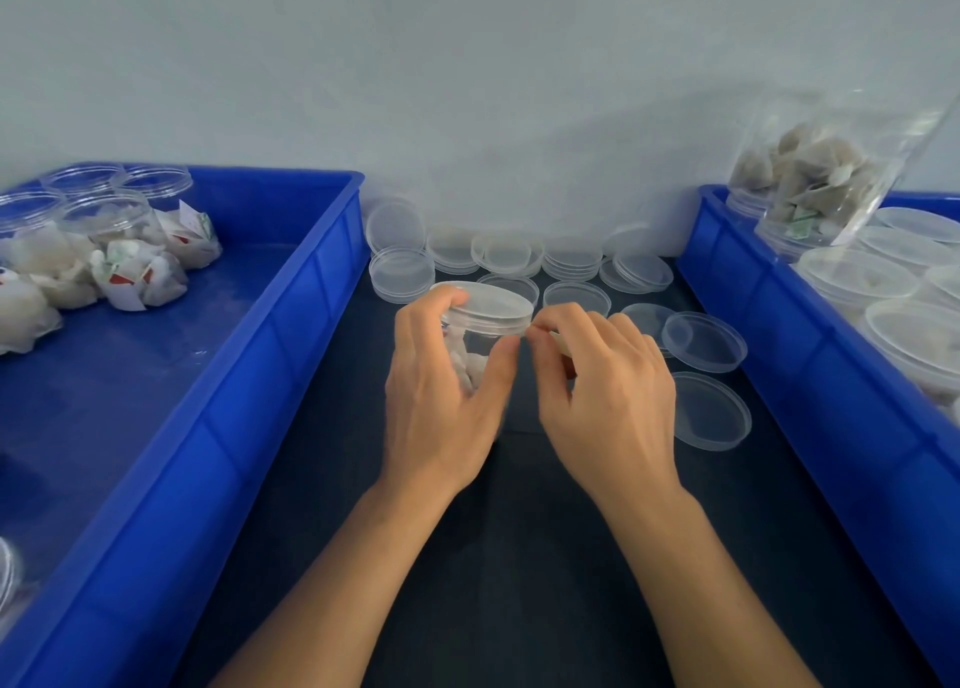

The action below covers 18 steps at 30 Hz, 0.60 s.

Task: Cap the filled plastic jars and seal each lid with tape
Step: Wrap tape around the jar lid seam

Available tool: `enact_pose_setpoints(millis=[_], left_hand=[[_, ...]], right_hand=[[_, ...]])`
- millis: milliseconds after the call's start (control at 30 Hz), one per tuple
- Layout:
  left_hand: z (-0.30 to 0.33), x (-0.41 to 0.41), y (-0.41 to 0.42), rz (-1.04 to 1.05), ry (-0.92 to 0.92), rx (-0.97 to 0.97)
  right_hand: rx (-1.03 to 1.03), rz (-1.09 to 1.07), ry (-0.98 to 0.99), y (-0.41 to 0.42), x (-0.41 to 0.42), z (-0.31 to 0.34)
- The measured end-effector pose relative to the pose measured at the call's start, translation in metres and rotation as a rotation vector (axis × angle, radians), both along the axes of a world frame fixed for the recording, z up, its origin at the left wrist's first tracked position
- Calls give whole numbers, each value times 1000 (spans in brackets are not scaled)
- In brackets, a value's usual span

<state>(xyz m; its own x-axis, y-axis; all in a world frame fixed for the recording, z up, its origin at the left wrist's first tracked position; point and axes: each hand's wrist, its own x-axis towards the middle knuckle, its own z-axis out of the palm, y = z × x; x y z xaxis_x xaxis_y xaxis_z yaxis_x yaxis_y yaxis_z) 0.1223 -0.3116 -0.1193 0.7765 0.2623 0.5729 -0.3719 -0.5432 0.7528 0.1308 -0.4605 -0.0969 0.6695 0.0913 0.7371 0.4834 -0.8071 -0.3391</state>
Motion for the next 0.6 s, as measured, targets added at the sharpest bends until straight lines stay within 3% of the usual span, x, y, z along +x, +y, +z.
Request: enact_pose_setpoints(millis=[600], left_hand=[[2, 2, 4, -21, 7, -88]], right_hand=[[-86, -41, 31, -1, -4, 11]])
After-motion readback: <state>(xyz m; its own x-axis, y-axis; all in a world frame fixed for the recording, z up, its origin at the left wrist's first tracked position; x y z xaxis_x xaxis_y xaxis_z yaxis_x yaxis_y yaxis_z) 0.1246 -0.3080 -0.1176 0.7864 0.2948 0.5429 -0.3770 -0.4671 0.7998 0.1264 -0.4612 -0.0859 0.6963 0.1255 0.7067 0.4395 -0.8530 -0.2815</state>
